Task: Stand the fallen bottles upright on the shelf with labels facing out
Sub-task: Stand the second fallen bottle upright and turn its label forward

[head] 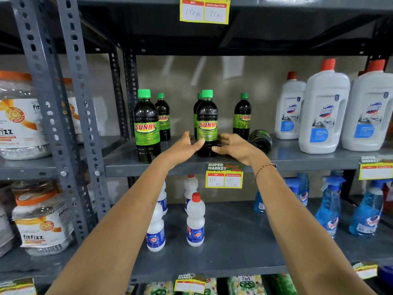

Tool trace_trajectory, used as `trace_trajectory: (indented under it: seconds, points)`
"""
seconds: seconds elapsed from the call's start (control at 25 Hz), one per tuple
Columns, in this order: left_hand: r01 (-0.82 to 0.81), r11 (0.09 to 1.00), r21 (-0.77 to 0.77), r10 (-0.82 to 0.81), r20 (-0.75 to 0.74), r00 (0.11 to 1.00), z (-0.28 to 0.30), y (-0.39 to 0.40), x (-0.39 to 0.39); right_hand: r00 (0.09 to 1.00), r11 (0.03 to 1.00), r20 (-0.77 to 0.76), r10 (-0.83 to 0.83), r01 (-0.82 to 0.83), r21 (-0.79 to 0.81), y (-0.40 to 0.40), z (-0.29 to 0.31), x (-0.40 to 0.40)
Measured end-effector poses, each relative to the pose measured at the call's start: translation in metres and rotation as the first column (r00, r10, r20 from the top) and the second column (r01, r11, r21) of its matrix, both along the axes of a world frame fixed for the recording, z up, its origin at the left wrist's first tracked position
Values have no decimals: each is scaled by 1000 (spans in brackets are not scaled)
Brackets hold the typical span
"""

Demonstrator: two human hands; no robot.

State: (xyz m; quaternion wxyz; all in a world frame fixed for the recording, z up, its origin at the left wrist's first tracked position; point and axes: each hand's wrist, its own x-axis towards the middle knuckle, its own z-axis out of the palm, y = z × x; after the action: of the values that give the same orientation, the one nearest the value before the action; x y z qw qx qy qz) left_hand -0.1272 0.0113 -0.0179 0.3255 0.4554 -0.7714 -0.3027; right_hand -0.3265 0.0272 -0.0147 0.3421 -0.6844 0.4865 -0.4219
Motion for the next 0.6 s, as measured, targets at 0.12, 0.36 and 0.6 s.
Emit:
trace_trajectory:
  seconds: [0.12, 0.36, 0.6]
  points:
    - [72, 997, -15, -73, -110, 991, -3, -13, -10, 999, 999, 41, -18, 19, -32, -1, -4, 2]
    - [44, 999, -15, -46, -209, 977, -7, -17, -9, 998, 998, 67, 9, -5, -61, -4, -7, -1]
    - [92, 996, -3, -89, -287, 954, -9, -8, 3, 991, 993, 84, 106, -101, -59, 0, -9, -12]
